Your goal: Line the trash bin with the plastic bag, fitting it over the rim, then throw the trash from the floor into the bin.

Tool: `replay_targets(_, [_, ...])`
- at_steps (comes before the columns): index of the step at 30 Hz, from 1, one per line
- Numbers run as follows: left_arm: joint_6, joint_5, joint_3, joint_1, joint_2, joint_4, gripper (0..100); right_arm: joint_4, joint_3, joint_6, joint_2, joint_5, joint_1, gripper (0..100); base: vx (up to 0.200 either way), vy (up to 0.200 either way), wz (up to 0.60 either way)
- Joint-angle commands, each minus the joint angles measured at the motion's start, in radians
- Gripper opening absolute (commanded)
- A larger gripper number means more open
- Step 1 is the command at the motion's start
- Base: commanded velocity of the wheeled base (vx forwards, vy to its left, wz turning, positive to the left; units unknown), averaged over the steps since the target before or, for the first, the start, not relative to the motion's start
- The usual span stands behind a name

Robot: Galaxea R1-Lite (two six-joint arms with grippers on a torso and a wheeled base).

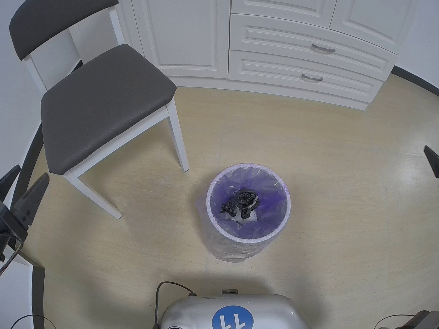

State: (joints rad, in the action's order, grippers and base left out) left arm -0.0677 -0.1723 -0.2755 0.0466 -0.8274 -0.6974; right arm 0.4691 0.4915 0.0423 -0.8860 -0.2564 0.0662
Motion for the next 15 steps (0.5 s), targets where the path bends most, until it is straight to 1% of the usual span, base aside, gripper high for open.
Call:
replay_targets(1, [-0.026, 0.004, 0.036, -0.040, 0.286, 0.116, 100, -0.010, -0.166, 0.040, 0.358, -0.020, -0.101, 100, 0.000, 0.000, 0.00])
replay_targets(5, [-0.026, 0.002, 0.038, -0.040, 0.380, 0.210, 100, -0.012, -0.203, 0.037, 0.452, 0.003, -0.101, 100, 0.000, 0.000, 0.00])
replay_targets(6, [-0.026, 0.002, 0.033, -0.040, 0.430, 0.274, 100, -0.014, -0.225, 0.037, 0.501, 0.028, -0.103, 100, 0.000, 0.000, 0.00])
replay_targets(8, [-0.026, 0.002, 0.032, -0.042, 0.482, 0.331, 100, -0.014, -0.255, 0.037, 0.550, 0.046, -0.103, 100, 0.000, 0.000, 0.00])
replay_targets(10, [-0.026, 0.004, 0.030, -0.044, 0.511, 0.357, 100, -0.014, -0.272, 0.037, 0.573, 0.052, -0.103, 100, 0.000, 0.000, 0.00])
replay_targets(11, [-0.026, 0.004, 0.032, -0.047, 0.564, 0.398, 100, -0.015, -0.307, 0.037, 0.619, 0.060, -0.103, 100, 0.000, 0.000, 0.00])
replay_targets(15, [-0.027, 0.007, 0.033, -0.053, 0.654, 0.469, 100, -0.083, -0.349, 0.037, 0.706, 0.071, -0.111, 100, 0.000, 0.000, 0.00])
